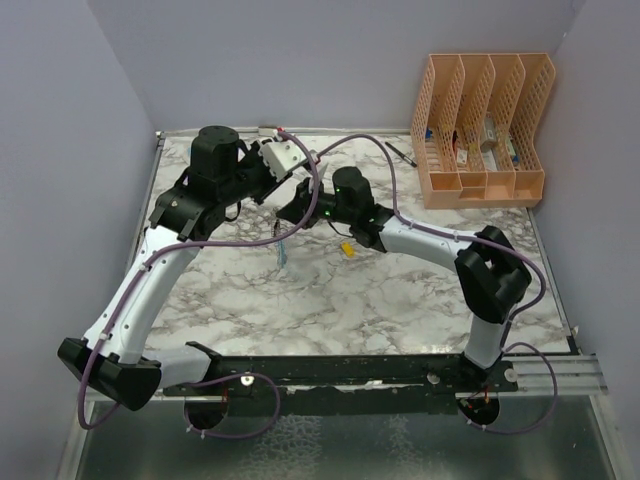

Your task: Put the keys on the keyring

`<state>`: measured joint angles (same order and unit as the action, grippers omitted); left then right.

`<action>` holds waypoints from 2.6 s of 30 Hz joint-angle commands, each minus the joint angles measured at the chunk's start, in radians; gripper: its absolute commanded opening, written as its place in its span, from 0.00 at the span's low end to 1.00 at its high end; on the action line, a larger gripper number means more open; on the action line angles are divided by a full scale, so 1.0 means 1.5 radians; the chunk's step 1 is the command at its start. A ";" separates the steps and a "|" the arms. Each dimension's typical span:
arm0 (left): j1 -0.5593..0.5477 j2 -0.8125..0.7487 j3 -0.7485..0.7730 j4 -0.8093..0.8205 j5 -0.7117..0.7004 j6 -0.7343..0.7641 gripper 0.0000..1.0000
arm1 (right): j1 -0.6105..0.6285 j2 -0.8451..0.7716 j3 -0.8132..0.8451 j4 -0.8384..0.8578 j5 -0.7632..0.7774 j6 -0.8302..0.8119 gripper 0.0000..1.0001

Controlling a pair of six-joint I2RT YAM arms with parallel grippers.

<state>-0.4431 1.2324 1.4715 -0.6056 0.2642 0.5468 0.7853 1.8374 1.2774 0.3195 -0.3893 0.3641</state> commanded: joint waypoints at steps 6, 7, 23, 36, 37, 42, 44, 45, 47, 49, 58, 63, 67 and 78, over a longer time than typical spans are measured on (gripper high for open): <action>0.015 -0.011 -0.030 0.038 -0.002 -0.017 0.32 | -0.017 -0.102 -0.138 -0.050 0.127 -0.015 0.62; 0.016 -0.009 -0.030 0.040 0.001 -0.018 0.32 | -0.020 -0.118 -0.150 -0.059 0.137 -0.022 0.72; 0.091 -0.014 -0.115 0.131 -0.037 -0.137 0.98 | -0.024 -0.366 -0.210 -0.204 0.203 -0.154 0.99; 0.189 -0.031 -0.200 0.191 0.025 -0.226 0.99 | -0.025 -0.470 -0.283 -0.265 0.314 -0.057 0.99; 0.194 -0.033 -0.205 0.193 0.030 -0.231 0.99 | -0.025 -0.481 -0.287 -0.265 0.320 -0.058 0.99; 0.217 -0.034 -0.218 0.201 0.057 -0.242 0.99 | -0.024 -0.520 -0.301 -0.255 0.337 -0.072 0.99; 0.222 -0.031 -0.222 0.204 0.062 -0.244 0.99 | -0.024 -0.520 -0.294 -0.262 0.345 -0.071 0.99; 0.224 -0.030 -0.222 0.205 0.065 -0.245 0.99 | -0.024 -0.520 -0.287 -0.271 0.359 -0.065 0.99; 0.228 -0.028 -0.223 0.207 0.068 -0.248 0.99 | -0.024 -0.521 -0.274 -0.302 0.390 -0.050 0.99; 0.234 -0.027 -0.224 0.207 0.071 -0.250 0.99 | -0.024 -0.531 -0.274 -0.313 0.421 -0.041 0.99; 0.261 -0.028 -0.240 0.225 0.097 -0.272 0.99 | -0.024 -0.591 -0.305 -0.322 0.447 -0.041 0.99; 0.268 -0.031 -0.250 0.234 0.107 -0.279 0.99 | -0.024 -0.591 -0.300 -0.326 0.444 -0.040 0.99; 0.270 -0.034 -0.251 0.235 0.107 -0.279 0.99 | -0.024 -0.587 -0.297 -0.331 0.442 -0.038 0.99; 0.271 -0.031 -0.253 0.236 0.115 -0.281 0.99 | -0.024 -0.588 -0.295 -0.341 0.445 -0.038 0.99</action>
<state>-0.0456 1.2060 1.0985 -0.2771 0.4023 0.1425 0.7486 0.9565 0.8307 -0.1749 0.2489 0.3027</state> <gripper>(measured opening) 0.989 0.994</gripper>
